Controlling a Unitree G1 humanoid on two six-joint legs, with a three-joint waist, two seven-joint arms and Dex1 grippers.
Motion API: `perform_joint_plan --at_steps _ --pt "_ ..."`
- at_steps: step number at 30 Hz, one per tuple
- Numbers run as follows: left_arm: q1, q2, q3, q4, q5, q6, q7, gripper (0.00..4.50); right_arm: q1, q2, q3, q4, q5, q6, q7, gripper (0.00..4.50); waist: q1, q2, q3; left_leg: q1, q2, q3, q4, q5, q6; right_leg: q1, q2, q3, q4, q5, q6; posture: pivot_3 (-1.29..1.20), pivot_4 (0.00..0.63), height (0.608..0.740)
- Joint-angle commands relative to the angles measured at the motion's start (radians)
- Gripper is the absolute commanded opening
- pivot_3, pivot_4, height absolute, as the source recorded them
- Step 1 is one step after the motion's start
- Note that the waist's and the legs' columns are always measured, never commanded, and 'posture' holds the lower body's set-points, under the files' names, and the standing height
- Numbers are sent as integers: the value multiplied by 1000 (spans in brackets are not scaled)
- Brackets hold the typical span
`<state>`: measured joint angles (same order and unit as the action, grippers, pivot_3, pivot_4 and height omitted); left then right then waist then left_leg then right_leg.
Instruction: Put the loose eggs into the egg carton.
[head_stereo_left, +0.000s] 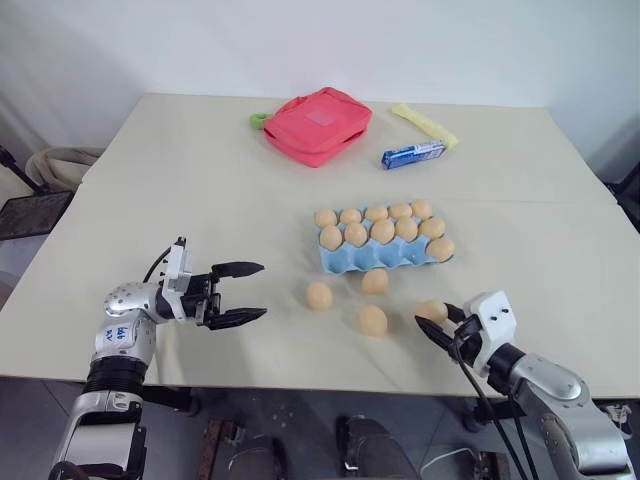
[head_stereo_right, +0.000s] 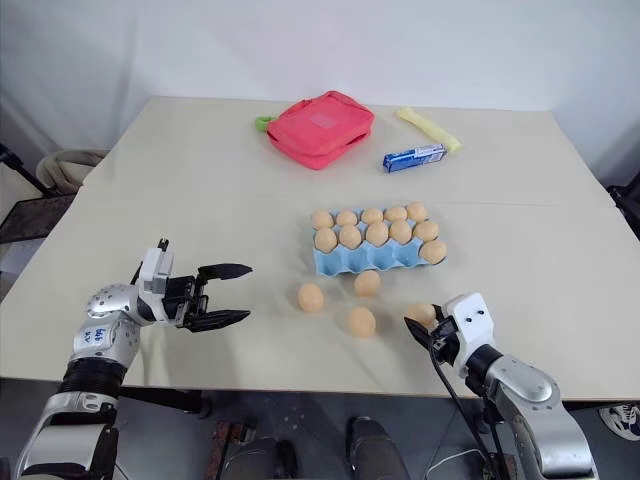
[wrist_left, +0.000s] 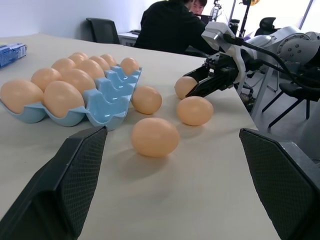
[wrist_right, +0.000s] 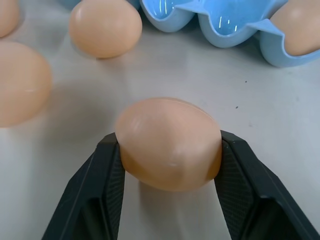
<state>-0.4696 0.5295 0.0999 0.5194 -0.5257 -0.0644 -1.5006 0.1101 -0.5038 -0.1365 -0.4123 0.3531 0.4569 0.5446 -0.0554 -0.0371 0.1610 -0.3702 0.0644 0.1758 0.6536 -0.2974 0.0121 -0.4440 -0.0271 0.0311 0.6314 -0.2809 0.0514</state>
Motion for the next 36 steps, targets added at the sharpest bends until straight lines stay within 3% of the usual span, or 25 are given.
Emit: perform_joint_plan --at_steps 1,7,12,19,29,36 --pt "-7 1 9 -31 -11 3 -34 4500 -75 -27 -45 -71 33 27 -12 2138 -1 0 0 0 0 0 0 0 0 0 0 0 0 0 0 0 150 740" --pt "-17 -14 2 -30 -6 3 -31 4500 -327 -24 15 1 4 129 -67 2138 0 0 0 0 0 0 1 0 0 0 0 0 1 0 0 0 150 740" --pt "-17 -22 0 -35 -4 1 -28 4500 -437 -12 88 140 -70 115 -85 2138 1 0 0 -1 0 -1 -1 0 0 -1 0 -1 0 -1 -1 0 150 740" --pt "-16 -25 3 -43 -5 -2 -23 4500 -488 -3 128 260 -142 64 -83 2138 1 0 0 -3 0 0 -1 1 -3 -1 0 -1 -3 0 -1 0 150 740" --pt "-11 -23 12 -49 -7 -5 -16 4500 -496 2 108 264 -144 54 -77 2138 -1 0 0 -2 1 0 -1 1 -3 -1 0 -1 -2 0 0 0 150 740" --pt "-28 -29 11 -35 -3 -9 -14 4500 -492 -9 106 249 -149 47 -71 4458 -1 0 0 -2 1 0 -1 1 -3 -1 0 -1 -2 0 0 0 150 740"
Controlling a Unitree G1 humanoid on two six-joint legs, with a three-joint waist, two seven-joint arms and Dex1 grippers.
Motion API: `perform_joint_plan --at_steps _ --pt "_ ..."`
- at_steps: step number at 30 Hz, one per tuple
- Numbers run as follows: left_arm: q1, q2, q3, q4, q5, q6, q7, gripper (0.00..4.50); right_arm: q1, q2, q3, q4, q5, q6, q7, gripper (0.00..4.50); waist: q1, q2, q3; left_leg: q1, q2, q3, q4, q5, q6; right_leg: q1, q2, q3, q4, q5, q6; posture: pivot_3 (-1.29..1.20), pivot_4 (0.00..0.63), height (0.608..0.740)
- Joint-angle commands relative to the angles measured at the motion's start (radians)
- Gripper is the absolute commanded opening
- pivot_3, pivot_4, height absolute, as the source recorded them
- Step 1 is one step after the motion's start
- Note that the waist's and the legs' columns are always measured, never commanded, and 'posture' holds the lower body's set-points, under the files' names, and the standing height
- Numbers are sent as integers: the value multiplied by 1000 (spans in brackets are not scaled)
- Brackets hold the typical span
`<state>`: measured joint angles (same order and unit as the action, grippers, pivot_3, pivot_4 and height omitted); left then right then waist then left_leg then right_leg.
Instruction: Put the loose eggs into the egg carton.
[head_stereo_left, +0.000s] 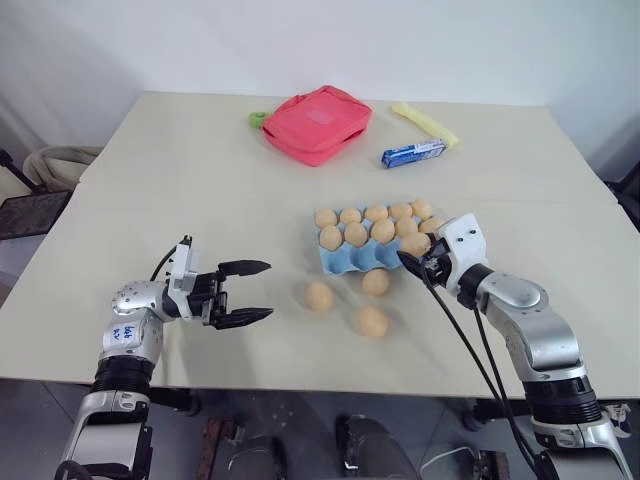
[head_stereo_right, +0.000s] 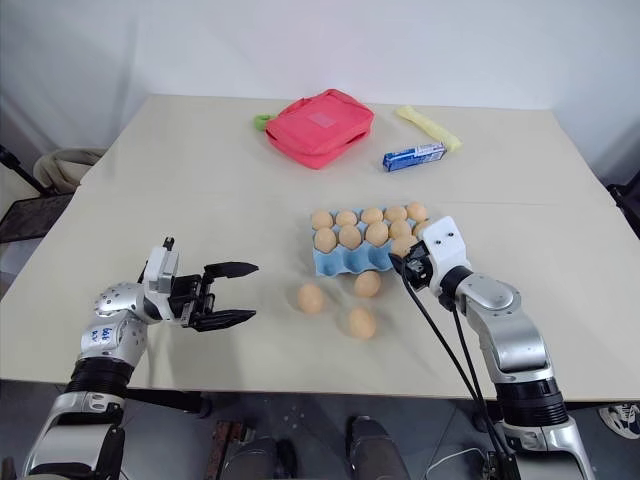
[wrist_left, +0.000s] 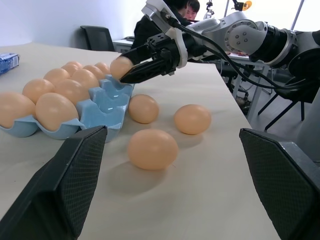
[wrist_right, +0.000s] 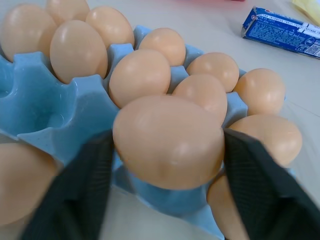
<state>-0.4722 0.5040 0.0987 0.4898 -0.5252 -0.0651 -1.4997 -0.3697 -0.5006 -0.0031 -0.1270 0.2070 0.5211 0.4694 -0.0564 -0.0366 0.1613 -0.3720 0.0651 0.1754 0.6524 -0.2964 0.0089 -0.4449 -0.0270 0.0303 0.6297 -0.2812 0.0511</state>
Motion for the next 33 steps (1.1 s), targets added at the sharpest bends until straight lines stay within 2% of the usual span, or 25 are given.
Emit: perform_joint_plan --at_steps 1,6,9,15,19,24,33 --pt "-28 -3 12 -2 -3 -9 -16 4500 -11 -15 -30 -40 -1 -15 5 4458 0 0 0 0 0 0 0 0 0 0 0 0 0 0 0 0 150 740" --pt "-42 -5 13 16 0 -14 -19 4500 -1 -30 -47 -86 16 9 16 4458 0 0 0 0 0 0 0 0 0 0 0 0 0 0 0 0 150 740" --pt "-49 -6 13 25 1 -17 -22 4500 31 -40 -72 -174 81 36 60 4458 1 0 0 0 0 0 -1 0 0 0 0 0 0 0 0 0 150 740" --pt "-63 -6 15 45 4 -21 -28 4500 191 -111 -158 -417 294 109 216 4458 7 0 0 0 0 -1 -2 -2 2 0 1 -1 -2 0 0 0 150 740" --pt "-71 -4 15 58 6 -23 -35 4500 289 -174 -176 -467 344 137 271 4458 9 0 0 -1 0 -1 0 -2 4 1 0 -1 -2 0 1 0 150 740" --pt "-84 -2 14 77 11 -26 -41 4500 328 -210 -115 -473 347 186 270 4458 4 0 0 0 -1 0 1 -1 5 1 0 0 -2 1 2 0 150 740" --pt "-83 5 17 75 13 -19 -49 4500 253 -151 59 -465 271 221 172 4458 3 0 0 0 0 -1 0 -1 4 0 0 0 -2 0 1 0 150 740"
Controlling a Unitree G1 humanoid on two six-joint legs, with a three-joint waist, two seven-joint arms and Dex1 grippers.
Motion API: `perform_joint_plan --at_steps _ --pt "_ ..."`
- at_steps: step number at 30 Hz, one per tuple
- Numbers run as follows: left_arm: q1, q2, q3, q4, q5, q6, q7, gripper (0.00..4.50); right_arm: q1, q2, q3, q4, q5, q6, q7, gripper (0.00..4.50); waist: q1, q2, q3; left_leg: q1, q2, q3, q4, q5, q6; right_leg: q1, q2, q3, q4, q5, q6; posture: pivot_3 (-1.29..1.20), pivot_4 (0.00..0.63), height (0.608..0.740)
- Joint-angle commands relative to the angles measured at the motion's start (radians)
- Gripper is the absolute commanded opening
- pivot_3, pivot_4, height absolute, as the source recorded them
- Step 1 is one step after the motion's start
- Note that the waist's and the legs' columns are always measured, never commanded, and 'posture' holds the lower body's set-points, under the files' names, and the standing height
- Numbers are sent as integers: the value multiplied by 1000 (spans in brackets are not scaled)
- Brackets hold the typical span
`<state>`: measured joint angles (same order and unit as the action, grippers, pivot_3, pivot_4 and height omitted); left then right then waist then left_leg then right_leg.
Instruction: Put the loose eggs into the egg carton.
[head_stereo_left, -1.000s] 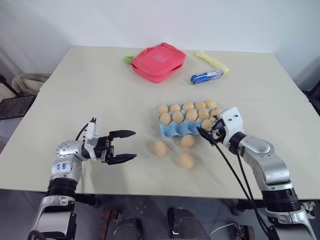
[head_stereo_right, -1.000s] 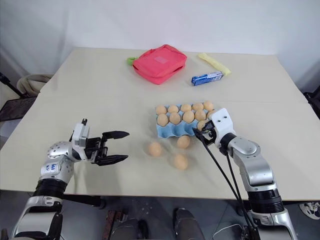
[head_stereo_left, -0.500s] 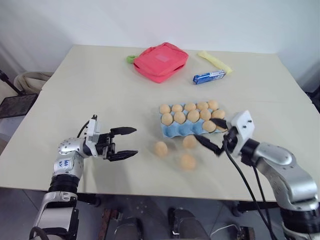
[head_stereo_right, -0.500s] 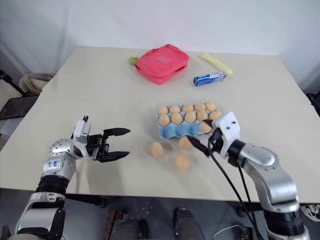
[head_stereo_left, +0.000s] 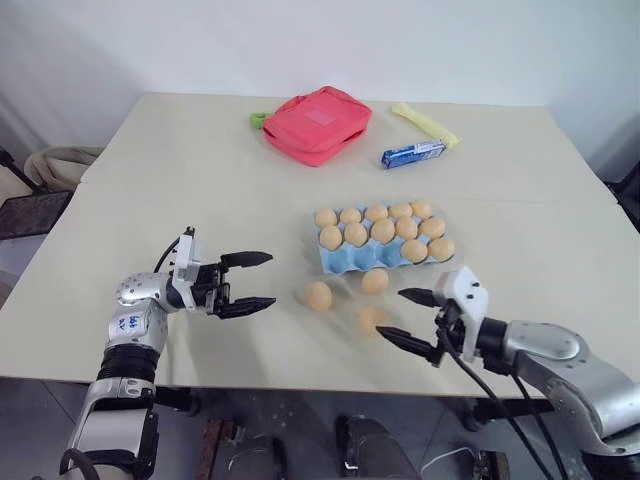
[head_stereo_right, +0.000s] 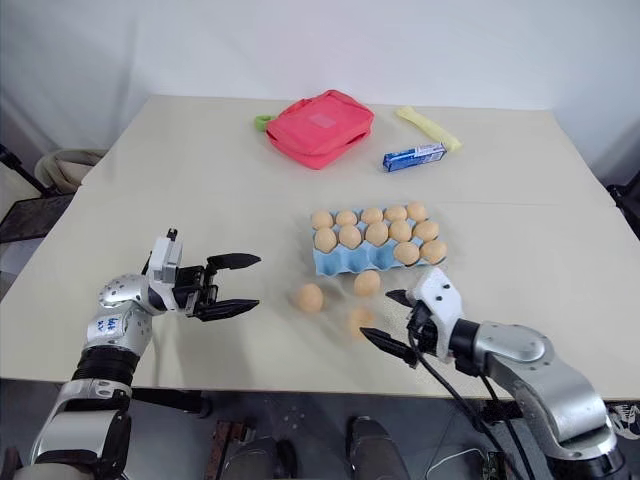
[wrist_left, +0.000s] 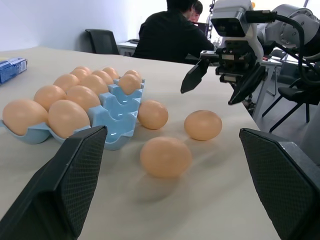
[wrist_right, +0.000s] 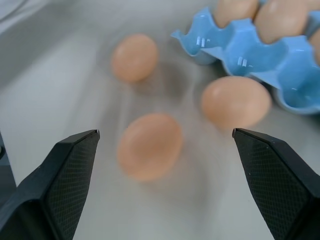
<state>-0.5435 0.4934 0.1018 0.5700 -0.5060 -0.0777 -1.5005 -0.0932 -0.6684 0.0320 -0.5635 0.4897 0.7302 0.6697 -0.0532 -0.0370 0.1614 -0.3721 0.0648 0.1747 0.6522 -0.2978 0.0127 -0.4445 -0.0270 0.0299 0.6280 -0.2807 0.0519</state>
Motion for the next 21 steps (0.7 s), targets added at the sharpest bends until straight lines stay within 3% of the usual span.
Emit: perform_joint_plan --at_steps 1,15,18,21 --pt "-9 17 14 -6 -7 -6 -49 4500 -32 26 39 -32 -14 19 -37 4458 1 0 0 0 0 0 0 0 0 0 0 0 0 0 0 0 150 740" --pt "8 21 16 -19 -8 -6 -40 4500 -74 70 129 -1 -67 106 -97 4458 1 0 0 -1 0 0 0 -1 0 0 0 0 0 0 -1 0 150 740" --pt "9 20 15 -22 -8 -5 -39 4500 -77 69 128 6 -75 115 -98 3867 0 0 0 -1 0 0 0 -1 0 0 0 0 -1 0 -1 0 150 740" --pt "11 19 16 -25 -9 -6 -36 4500 -82 62 124 7 -86 113 -94 2906 0 0 0 -1 0 0 0 -1 0 0 0 0 -1 0 -1 0 150 740"
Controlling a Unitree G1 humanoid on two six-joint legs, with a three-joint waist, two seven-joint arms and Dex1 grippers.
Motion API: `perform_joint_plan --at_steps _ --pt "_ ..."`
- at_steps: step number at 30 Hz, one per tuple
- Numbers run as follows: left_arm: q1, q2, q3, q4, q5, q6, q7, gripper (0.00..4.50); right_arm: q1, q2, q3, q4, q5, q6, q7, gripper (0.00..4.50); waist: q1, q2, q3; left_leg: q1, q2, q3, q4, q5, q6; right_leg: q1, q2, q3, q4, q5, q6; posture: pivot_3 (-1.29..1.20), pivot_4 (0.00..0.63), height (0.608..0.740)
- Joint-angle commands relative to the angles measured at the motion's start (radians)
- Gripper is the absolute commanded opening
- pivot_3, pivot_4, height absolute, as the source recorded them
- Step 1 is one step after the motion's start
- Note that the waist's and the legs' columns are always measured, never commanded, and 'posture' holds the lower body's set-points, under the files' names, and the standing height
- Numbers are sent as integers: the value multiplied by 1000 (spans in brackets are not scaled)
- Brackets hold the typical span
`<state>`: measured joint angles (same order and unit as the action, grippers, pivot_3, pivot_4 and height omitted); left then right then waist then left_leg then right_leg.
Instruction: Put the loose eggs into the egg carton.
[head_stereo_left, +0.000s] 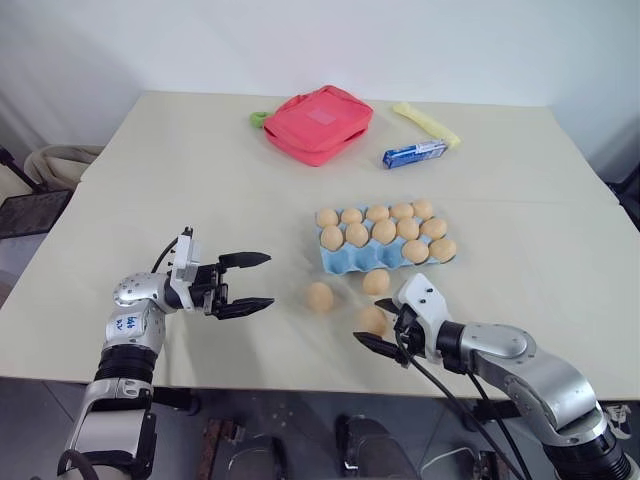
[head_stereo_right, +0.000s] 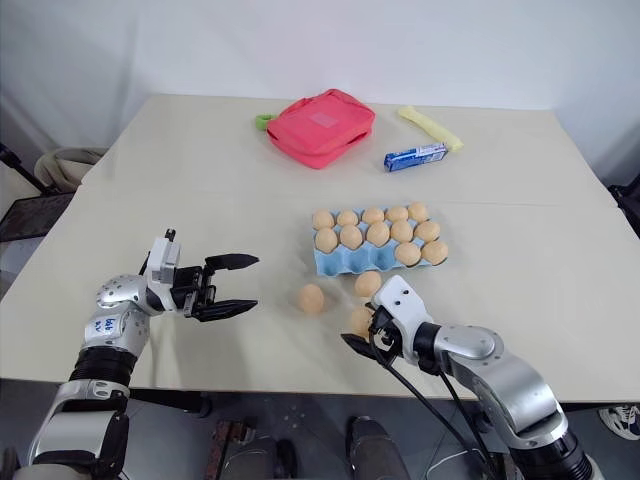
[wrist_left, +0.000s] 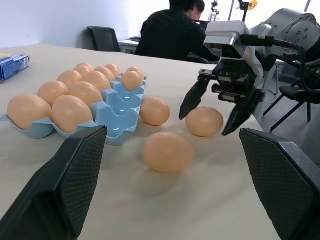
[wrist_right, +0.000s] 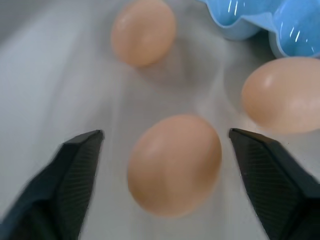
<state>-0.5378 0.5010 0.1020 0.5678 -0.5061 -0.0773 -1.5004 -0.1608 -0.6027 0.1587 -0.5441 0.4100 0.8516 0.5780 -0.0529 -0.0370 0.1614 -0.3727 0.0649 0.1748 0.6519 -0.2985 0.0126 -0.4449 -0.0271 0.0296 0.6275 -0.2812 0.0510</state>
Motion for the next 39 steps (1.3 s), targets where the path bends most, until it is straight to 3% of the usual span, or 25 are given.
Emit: perform_joint_plan --at_steps 1,3,7,15,22,39 --pt "7 11 17 -25 -10 -7 -35 4500 -19 -3 -11 -15 -4 -5 -1 2578 0 0 0 0 0 0 0 0 0 0 0 0 0 0 0 0 150 740" --pt "7 11 17 -26 -10 -8 -34 4500 -30 1 -33 -25 11 6 0 1993 0 0 0 0 0 0 0 0 0 0 0 0 0 0 0 0 150 740" --pt "8 8 18 -25 -10 -11 -31 4500 -55 -1 -87 -46 42 21 1 1677 0 0 0 0 0 0 0 0 0 0 0 0 0 0 0 0 150 740" --pt "3 -5 15 -21 -8 -16 -25 4500 -212 -24 -202 54 24 5 -28 1657 -2 0 0 0 0 0 0 0 0 0 0 0 0 0 0 0 150 740" --pt "-7 -15 15 -16 -5 -20 -22 4500 -306 4 -148 269 -105 -116 -73 1657 -1 0 0 0 0 0 -2 0 -1 -1 0 0 -1 0 -1 0 150 740" --pt "3 -13 25 -26 -6 -20 -14 4500 -331 99 -84 376 -147 -197 -39 1657 -4 0 0 -1 1 1 -1 0 -2 -2 0 0 0 -1 0 0 150 740"
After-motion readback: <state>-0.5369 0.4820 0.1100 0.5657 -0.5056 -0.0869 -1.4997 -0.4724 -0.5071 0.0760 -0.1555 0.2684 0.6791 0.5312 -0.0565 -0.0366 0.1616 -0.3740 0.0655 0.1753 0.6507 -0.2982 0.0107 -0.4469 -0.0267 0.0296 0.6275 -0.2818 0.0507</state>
